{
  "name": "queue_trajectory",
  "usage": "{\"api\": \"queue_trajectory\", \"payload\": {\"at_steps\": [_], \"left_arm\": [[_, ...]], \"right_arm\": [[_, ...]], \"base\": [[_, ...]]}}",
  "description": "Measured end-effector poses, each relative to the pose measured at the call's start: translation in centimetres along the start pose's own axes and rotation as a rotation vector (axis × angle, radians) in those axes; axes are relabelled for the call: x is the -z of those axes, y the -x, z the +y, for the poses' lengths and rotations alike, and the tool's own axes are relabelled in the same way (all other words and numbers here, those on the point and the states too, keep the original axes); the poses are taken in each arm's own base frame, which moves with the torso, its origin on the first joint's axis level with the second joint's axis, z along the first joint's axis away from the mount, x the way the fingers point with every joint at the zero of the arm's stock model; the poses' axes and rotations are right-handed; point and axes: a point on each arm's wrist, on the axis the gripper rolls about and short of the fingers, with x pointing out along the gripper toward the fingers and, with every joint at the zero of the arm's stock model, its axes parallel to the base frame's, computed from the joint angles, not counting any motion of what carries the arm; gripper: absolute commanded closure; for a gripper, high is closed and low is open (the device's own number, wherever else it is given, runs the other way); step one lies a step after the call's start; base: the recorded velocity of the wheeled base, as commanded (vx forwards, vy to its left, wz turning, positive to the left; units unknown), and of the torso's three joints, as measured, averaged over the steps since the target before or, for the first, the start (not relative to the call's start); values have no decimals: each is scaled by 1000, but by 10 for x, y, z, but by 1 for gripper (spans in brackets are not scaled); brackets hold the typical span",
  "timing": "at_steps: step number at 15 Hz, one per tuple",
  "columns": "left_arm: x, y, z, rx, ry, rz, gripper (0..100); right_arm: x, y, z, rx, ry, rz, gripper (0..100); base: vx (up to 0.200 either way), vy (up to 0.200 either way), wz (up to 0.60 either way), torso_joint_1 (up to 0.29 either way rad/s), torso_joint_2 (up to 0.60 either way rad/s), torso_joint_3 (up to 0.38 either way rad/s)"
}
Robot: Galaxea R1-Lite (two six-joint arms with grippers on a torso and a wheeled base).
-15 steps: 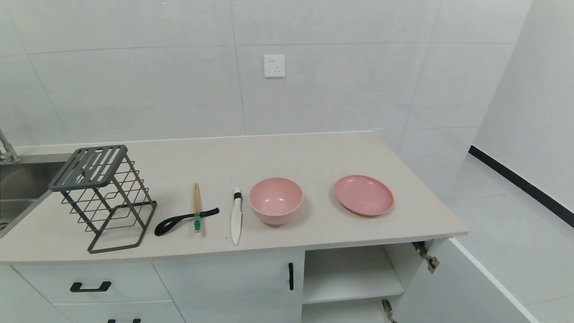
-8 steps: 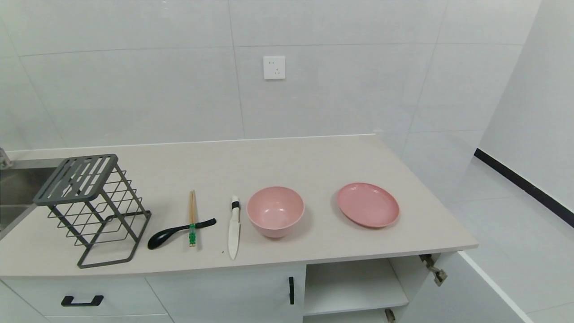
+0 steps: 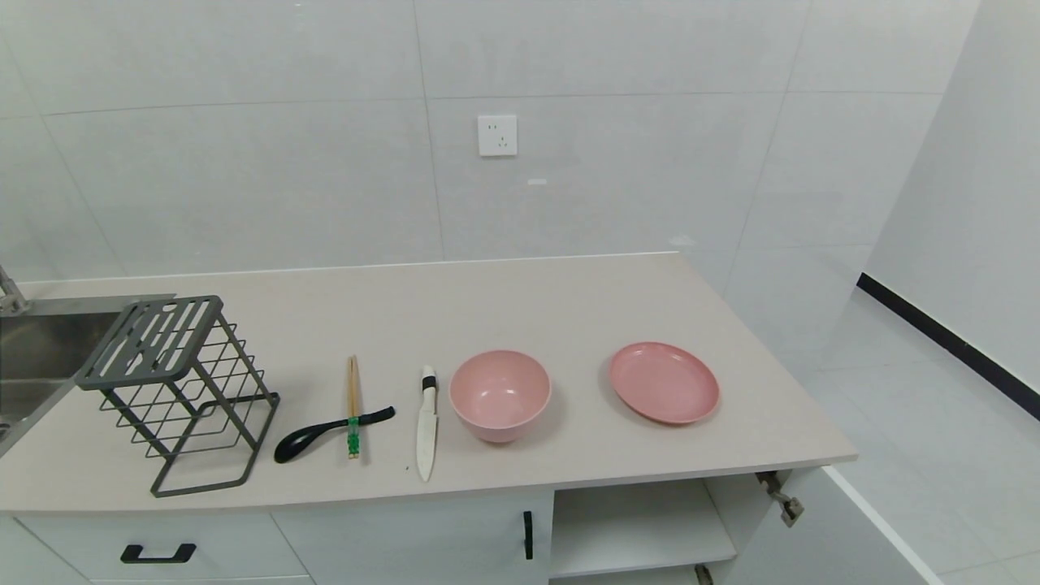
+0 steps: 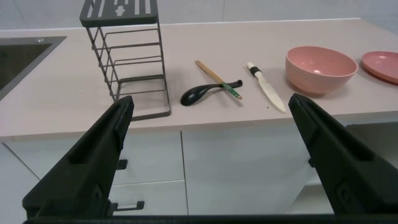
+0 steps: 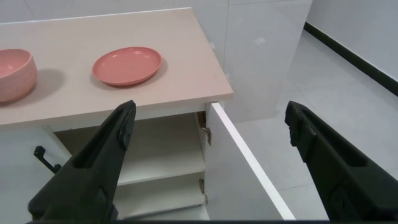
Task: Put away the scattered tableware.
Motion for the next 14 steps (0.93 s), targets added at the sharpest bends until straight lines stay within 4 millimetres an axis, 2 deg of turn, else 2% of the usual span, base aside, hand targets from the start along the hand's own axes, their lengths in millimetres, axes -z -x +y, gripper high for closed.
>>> {"api": "queue_trajectory", "payload": {"at_steps": [6,14], "left_arm": [[0,0,0,1,-8,0,0],[0,0,0,9,0,0,0]], "right_arm": [[0,0,0,0,1,0,0],[0,0,0,1,1,0,0]], "base": [[0,0,0,23,-2,21],[0,0,0,287,-51,227]]}}
